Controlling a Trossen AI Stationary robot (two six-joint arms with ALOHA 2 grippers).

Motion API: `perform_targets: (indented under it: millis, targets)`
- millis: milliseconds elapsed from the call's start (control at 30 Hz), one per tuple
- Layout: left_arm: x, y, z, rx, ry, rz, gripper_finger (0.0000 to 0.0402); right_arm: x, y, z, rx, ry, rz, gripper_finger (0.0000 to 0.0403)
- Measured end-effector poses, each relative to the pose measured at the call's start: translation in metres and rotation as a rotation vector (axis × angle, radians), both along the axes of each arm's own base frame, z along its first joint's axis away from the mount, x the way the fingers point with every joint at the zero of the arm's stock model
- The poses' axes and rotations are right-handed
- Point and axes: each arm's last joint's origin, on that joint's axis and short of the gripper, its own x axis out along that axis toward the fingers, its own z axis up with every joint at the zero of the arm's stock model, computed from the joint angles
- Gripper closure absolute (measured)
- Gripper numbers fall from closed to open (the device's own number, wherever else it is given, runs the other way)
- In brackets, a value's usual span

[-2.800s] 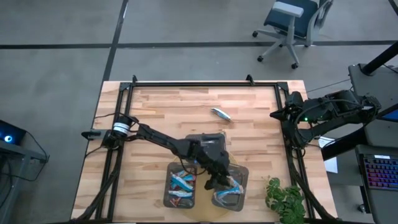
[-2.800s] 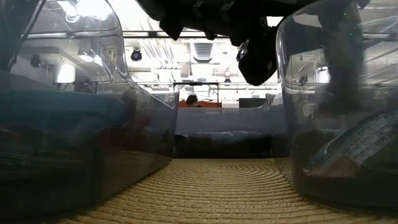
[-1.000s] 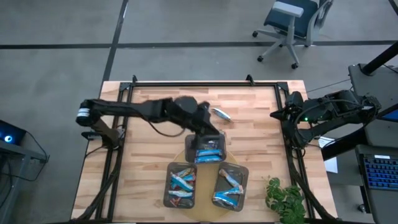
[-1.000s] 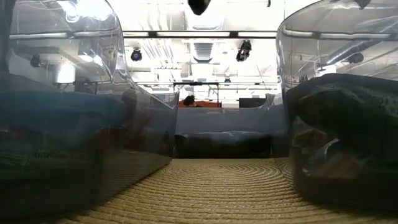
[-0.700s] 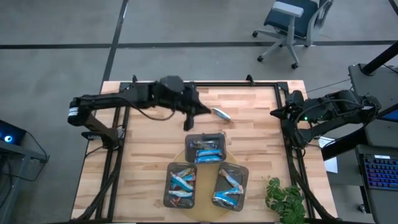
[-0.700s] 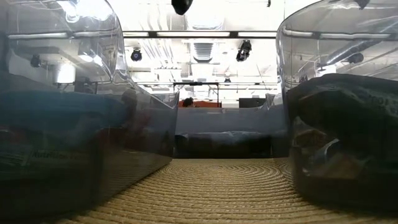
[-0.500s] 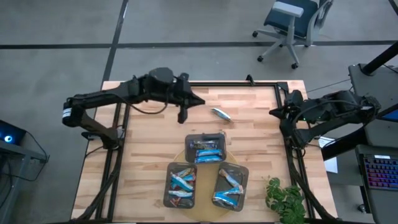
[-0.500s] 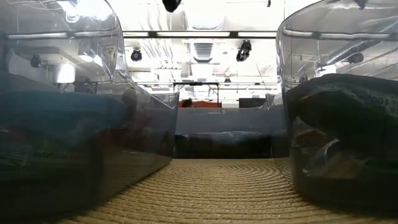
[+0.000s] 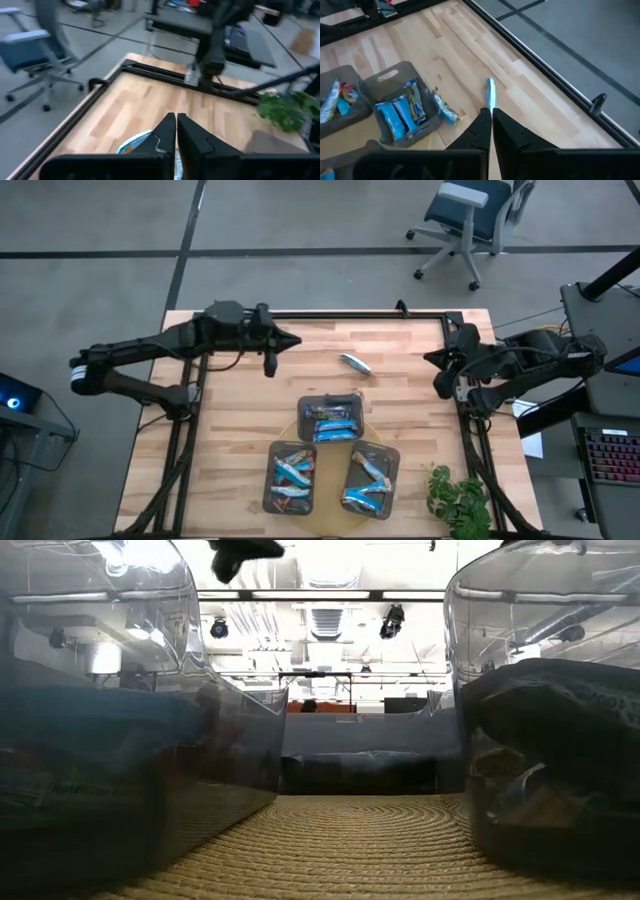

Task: Pick and place Granola Bars by type
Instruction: Put the top yellow granola bar into the bottom right black bin

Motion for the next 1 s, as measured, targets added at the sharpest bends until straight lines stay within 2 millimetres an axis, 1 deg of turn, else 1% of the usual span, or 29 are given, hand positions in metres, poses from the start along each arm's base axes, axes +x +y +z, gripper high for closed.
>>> perform_targets:
  millis: [200, 367, 467, 633, 800, 900, 1000]
  targets:
    - [-0.03, -0.006, -0.018, -0.054, -0.037, 0.059, 0.0401, 0.013, 0.0, 0.001, 0.004, -0.036, -0.028, 0.0394]
    - [-0.044, -0.01, -0.017, -0.057, -0.068, 0.07, 0.0401, 0.021, -0.006, 0.0, -0.029, -0.012, -0.05, 0.0394]
    - [-0.046, -0.01, -0.016, -0.051, -0.074, 0.069, 0.0401, 0.027, -0.012, -0.002, -0.024, 0.001, -0.083, 0.0394]
    - [-0.046, -0.01, -0.015, -0.033, -0.07, 0.065, 0.0401, 0.038, -0.024, -0.003, 0.033, 0.011, -0.065, 0.0394]
    - [-0.043, -0.009, -0.017, -0.035, -0.058, 0.065, 0.0401, 0.049, -0.044, -0.002, 0.096, -0.03, -0.107, 0.0391]
    - [-0.043, -0.009, -0.017, -0.035, -0.059, 0.065, 0.0401, 0.054, -0.057, -0.002, 0.125, -0.022, -0.142, 0.0376]
    - [-0.044, -0.01, -0.017, -0.034, -0.059, 0.065, 0.0401, 0.058, -0.069, 0.001, 0.176, -0.019, -0.114, 0.0347]
